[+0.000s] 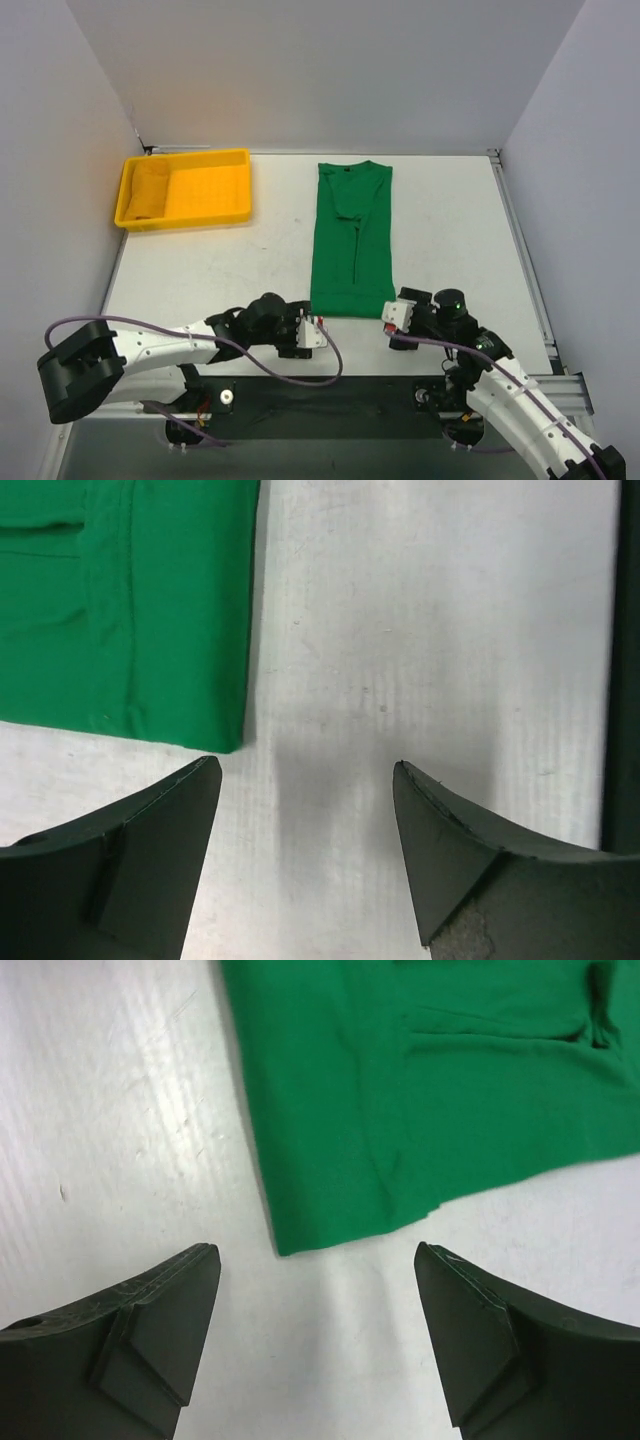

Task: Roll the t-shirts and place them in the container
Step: Roll the T-shirt to the center of the board.

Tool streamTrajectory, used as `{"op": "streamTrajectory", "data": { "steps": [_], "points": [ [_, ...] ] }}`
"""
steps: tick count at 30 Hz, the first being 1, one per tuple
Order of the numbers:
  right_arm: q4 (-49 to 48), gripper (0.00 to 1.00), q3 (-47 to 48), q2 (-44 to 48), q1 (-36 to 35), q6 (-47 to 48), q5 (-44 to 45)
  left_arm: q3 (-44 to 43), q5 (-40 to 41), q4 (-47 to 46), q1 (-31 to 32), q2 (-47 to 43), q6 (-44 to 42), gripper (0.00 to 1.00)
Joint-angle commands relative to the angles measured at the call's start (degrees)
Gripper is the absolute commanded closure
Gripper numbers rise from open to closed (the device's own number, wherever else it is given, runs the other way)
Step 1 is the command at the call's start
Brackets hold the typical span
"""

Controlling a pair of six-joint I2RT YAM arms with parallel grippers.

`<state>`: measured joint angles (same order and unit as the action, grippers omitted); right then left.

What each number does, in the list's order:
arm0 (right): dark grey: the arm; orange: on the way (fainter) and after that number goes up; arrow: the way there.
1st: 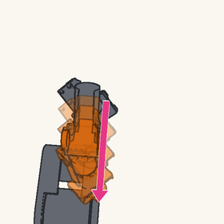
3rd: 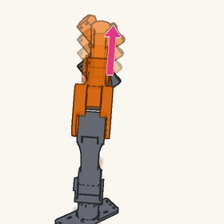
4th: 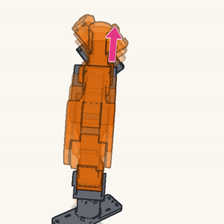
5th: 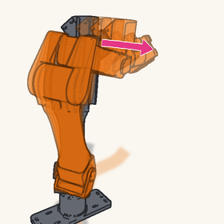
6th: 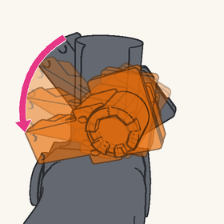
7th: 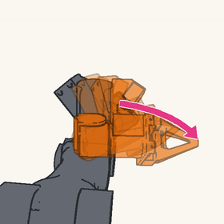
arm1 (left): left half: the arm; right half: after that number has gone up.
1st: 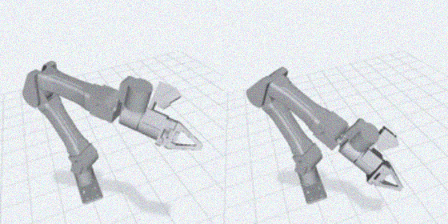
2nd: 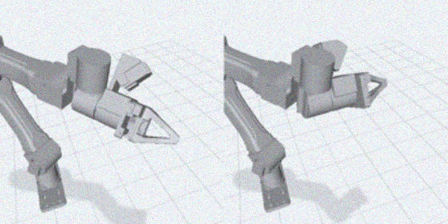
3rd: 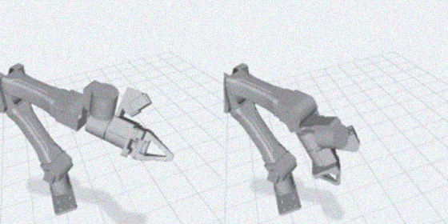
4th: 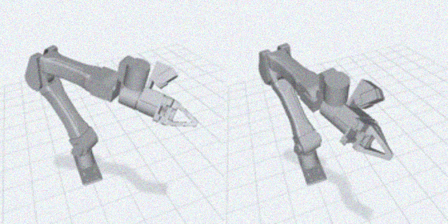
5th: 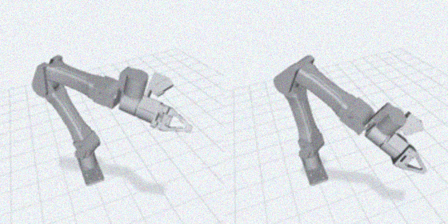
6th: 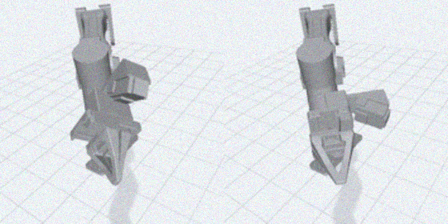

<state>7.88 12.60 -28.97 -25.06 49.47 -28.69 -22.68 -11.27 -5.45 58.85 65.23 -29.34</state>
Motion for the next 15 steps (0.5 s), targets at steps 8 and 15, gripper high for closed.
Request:
{"op": "streamTrajectory", "data": {
  "steps": [8, 15],
  "points": [
    [-14.12, 0.2, -6.1, -3.28, -8.07, 13.55, 1.79, 4.22, 17.68, -35.15, 7.07, 13.77, -18.28, 0.24],
    [-15.26, 0.2, -6.62, -4.87, -8.95, 12.31, 1.97, 4.39, 19.97, -39.35, 7.07, 20.28, -22.15, 0.37]
  ]
}}
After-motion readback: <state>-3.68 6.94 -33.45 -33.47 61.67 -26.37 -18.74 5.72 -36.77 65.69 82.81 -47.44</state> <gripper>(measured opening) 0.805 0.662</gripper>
